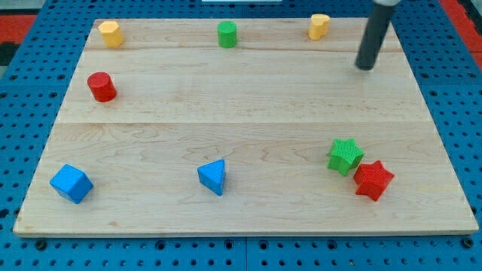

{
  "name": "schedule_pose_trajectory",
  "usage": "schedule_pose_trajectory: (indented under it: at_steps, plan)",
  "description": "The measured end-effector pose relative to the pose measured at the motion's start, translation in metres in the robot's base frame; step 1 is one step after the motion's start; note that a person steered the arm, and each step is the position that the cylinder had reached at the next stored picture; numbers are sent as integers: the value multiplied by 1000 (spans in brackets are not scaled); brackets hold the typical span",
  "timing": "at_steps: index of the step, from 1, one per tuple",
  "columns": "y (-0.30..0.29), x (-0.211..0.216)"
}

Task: Slightly push the yellow heart to the right side of the green circle

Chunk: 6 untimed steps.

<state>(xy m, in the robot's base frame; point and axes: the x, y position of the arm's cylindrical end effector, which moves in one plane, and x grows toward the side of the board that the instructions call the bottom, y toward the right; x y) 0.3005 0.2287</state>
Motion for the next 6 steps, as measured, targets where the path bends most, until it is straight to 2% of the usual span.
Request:
schedule_pose_trajectory:
  at_steps: [1,2,3,4,6]
  plan:
    - [27,-82]
    - [6,-109]
    - [-105,-107]
    - [-163,-108]
    - [-183,-58]
